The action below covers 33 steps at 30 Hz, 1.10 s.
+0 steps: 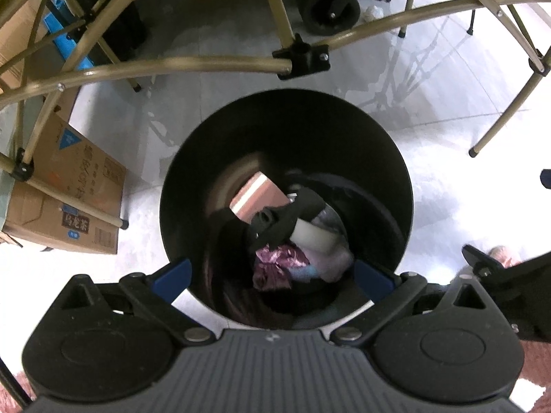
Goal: Collect trash
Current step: 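Withdraw both grippers upward from the bin toward the table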
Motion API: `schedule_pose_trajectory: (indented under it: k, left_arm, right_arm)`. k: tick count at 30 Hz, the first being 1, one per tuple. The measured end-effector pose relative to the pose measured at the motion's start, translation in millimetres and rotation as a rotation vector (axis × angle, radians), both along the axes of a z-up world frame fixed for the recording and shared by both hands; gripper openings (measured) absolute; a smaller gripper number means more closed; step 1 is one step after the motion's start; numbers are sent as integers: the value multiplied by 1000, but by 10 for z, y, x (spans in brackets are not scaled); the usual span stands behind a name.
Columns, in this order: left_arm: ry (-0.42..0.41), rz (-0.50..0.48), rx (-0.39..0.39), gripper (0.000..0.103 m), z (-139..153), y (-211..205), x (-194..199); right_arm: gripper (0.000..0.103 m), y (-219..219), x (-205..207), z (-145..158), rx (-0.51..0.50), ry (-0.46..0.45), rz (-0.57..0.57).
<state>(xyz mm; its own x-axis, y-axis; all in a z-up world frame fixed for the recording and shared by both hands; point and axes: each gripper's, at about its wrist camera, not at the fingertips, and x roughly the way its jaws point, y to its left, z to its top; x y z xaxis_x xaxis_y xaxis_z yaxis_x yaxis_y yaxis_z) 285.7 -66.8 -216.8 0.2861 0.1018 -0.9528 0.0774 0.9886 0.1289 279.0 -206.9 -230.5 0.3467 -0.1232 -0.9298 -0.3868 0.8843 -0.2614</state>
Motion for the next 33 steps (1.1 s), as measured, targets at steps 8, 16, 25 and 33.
schedule_pose_trajectory:
  k: [8,16,25,33]
  left_arm:
    - [18,0,-23,103,74,72,-68]
    - [1,7,-36,103,204,202,-165]
    - [-81,47,-45,103,488,450,-293]
    - [-227,90,-63,103,974,658,-446]
  right_arm:
    - [103,69,5,-3,-7,6,18]
    - [103,143,-22,86,0,-16,44]
    - [103,228,-119,417,48,-89,88]
    - [103,231,-240,907,187,-196,117]
